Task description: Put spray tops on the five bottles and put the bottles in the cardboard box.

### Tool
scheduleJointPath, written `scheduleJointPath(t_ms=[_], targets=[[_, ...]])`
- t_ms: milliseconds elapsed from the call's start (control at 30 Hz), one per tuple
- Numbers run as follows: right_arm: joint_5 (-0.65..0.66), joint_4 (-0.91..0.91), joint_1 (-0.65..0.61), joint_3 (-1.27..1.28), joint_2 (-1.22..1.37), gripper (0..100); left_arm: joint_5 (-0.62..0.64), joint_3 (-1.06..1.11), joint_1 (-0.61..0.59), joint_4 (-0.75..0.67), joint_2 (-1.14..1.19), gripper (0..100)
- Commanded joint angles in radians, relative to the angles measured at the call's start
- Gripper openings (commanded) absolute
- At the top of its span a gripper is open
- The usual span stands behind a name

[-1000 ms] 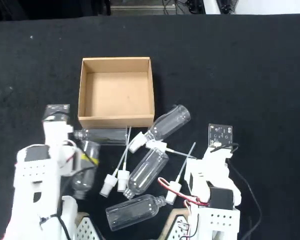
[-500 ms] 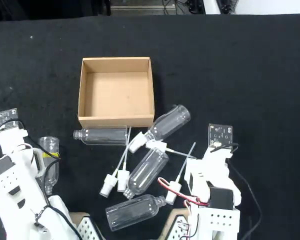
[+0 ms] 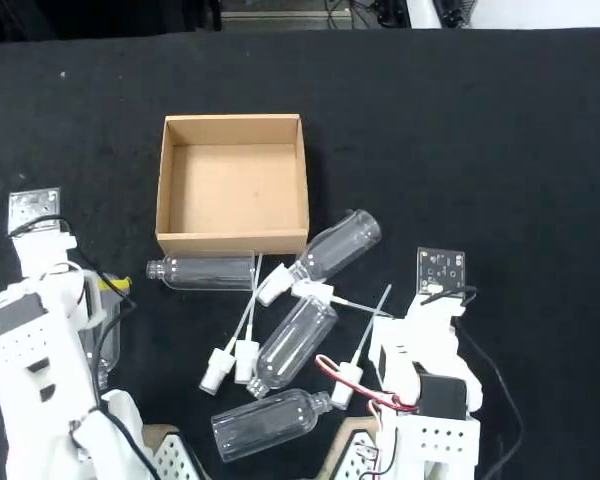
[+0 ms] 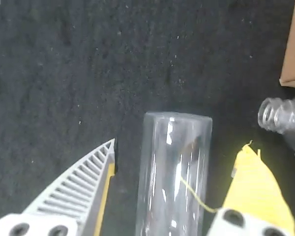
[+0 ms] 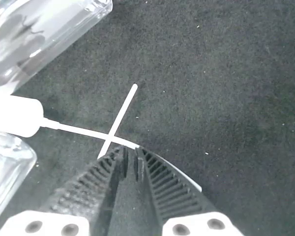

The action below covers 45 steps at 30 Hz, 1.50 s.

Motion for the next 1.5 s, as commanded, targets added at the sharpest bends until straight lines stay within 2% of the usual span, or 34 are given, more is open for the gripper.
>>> scheduleJointPath(t_ms=[0,267,567,767,867,933,1067,1233,1300,1467], targets=[[0.003,0.008,0.015,-0.004,-0.096,1.1,0.005,-0.036,-0.016,-0.115,0.132,36],[0.003,0.008,0.015,-0.004,-0.096,1.1,0.0,-0.26,-0.242,-0.143,0.423,36],[0.003,0.008,0.015,-0.004,-0.096,1.1,-0.227,-0.367,-0.49,-0.144,0.566,35],[0.003,0.008,0.015,-0.004,-0.096,1.1,-0.279,-0.452,-0.568,-0.143,0.56,35],[0.003,0.008,0.015,-0.004,-0.096,1.1,-0.279,-0.507,-0.564,-0.133,0.548,35],[0.003,0.008,0.015,-0.004,-0.096,1.1,-0.33,-0.561,-0.552,-0.061,0.517,36],[0.003,0.008,0.015,-0.004,-0.096,1.1,-0.617,-0.68,-0.489,0.262,0.43,35],[0.003,0.008,0.015,-0.004,-0.096,1.1,-0.865,-0.717,-0.372,0.568,0.316,35],[0.003,0.008,0.015,-0.004,-0.096,1.1,-0.931,-0.668,-0.312,0.62,0.272,35],[0.003,0.008,0.015,-0.004,-0.096,1.1,-1.02,-0.506,-0.199,0.628,0.155,35]])
